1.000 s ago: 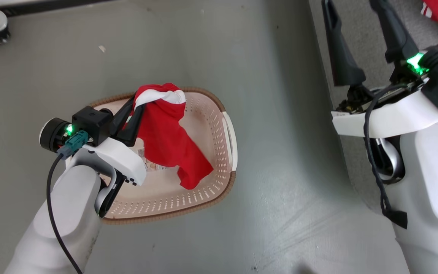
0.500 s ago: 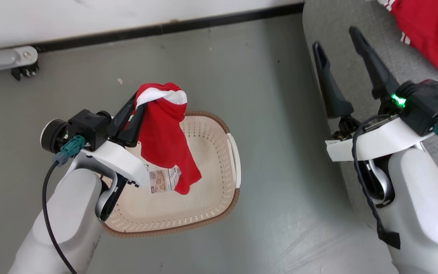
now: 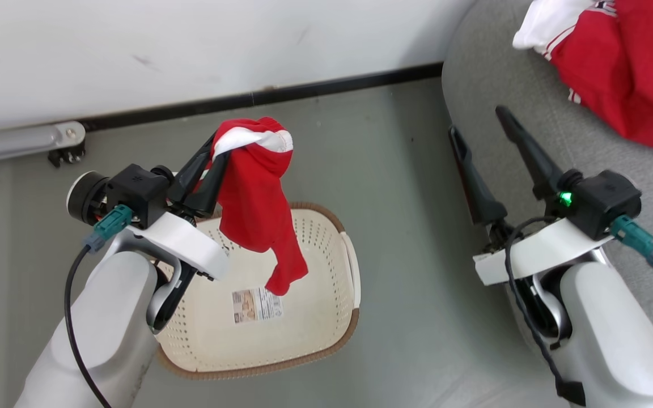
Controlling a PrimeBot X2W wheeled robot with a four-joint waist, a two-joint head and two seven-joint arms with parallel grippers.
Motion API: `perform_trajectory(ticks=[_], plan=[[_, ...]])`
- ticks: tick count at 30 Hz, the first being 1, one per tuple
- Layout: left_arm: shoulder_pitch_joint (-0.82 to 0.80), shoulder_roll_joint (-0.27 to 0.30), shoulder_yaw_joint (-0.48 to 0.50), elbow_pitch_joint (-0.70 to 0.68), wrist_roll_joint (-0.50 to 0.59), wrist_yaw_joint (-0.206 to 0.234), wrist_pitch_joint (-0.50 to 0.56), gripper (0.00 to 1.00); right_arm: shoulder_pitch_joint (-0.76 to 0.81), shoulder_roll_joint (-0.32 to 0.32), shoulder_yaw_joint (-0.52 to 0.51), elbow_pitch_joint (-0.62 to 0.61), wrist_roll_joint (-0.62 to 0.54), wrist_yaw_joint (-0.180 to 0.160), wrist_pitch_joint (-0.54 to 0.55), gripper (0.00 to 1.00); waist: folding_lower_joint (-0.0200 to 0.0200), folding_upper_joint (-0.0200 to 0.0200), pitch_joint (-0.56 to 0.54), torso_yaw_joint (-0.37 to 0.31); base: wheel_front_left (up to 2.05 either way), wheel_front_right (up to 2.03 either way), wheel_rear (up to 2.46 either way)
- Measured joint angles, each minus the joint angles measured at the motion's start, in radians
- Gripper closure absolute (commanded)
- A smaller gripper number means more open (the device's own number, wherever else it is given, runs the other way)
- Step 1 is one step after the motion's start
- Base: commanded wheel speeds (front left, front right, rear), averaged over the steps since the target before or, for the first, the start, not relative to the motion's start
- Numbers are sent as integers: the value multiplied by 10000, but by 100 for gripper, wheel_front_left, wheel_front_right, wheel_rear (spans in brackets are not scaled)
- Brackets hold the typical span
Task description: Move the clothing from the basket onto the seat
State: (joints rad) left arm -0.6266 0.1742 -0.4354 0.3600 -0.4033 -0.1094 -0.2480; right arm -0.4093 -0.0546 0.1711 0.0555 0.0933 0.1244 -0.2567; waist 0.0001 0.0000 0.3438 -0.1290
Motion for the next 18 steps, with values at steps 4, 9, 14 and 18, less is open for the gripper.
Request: perform_trajectory(ticks=[4, 9, 14, 18], plan=[[1, -2, -121, -174, 0, -2, 10, 100, 282, 2, 63, 230, 6, 0, 0, 0, -1, 0, -336, -16, 0, 0, 0], [-4, 0, -188, -380, 2, -2, 107, 100, 576, 2, 276, 449, 6, 0, 0, 0, 0, 0, -748, -41, 0, 0, 0], [-21, -4, -251, -554, 2, -2, 278, 100, 830, 2, 514, 656, 23, 0, 0, 0, -1, 0, -1145, -65, 0, 0, 0], [-66, -10, -328, -667, 4, -4, 428, 100, 1129, -15, 1143, 1106, 130, 0, 2, 0, 0, 0, -1451, -77, 0, 0, 0]])
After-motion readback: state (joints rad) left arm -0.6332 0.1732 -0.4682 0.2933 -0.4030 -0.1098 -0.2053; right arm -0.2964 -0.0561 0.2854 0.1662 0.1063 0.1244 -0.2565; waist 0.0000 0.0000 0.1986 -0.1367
